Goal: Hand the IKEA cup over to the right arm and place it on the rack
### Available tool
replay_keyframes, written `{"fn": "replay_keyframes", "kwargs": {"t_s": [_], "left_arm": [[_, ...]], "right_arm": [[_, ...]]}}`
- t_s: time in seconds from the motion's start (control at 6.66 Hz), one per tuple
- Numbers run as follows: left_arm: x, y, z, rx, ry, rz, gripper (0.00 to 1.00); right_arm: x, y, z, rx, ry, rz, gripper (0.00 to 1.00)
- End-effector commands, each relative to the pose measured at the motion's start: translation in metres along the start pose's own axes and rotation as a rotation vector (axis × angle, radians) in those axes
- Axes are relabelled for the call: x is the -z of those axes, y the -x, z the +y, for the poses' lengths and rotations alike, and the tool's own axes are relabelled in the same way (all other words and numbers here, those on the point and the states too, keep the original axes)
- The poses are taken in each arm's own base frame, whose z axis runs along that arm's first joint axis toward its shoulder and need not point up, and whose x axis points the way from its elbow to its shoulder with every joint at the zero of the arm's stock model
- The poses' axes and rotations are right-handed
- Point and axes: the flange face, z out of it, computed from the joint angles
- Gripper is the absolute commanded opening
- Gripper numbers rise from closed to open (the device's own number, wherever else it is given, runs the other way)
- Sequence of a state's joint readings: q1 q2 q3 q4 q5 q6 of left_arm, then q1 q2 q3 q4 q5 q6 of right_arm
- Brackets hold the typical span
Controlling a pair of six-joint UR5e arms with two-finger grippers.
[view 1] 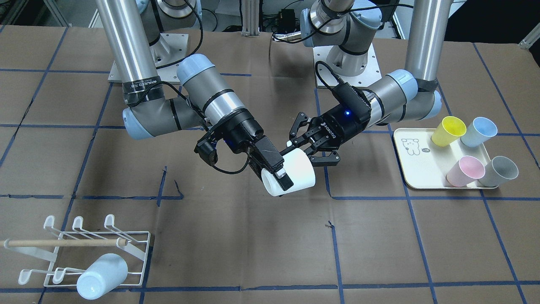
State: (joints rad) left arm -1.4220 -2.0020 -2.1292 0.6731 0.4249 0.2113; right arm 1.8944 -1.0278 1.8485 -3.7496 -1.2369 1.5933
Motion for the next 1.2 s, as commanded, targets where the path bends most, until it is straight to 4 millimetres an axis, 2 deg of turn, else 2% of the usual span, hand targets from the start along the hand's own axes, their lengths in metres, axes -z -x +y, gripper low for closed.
{"fn": "replay_keyframes", "kwargs": {"t_s": [0.0,0.15,0.3,0.45,0.75,0.9,1.05], "left_arm": [[0.000,0.000,-0.001,0.033,-0.001,0.000,0.74],[0.002,-0.001,-0.005,0.043,-0.005,-0.002,0.86],[0.009,0.005,-0.008,0.053,-0.007,-0.017,0.91],[0.028,0.023,-0.007,0.070,-0.012,-0.065,0.93],[0.086,0.063,-0.004,0.094,-0.047,-0.117,0.97],[0.102,0.074,-0.002,0.103,-0.055,-0.133,0.97],[0.104,0.078,0.000,0.131,-0.051,-0.147,0.97]], "right_arm": [[0.000,0.000,0.000,-0.001,0.001,0.000,0.67],[0.000,0.000,0.000,-0.001,0.001,0.000,0.67],[0.000,0.000,0.000,-0.001,0.001,0.000,0.66],[0.000,0.000,0.000,-0.001,0.001,0.000,0.65],[0.000,0.001,-0.001,0.000,-0.001,-0.001,0.64],[0.001,0.002,-0.003,0.001,-0.005,-0.003,0.63],[0.002,0.002,-0.010,0.000,-0.014,-0.002,0.59]]}}
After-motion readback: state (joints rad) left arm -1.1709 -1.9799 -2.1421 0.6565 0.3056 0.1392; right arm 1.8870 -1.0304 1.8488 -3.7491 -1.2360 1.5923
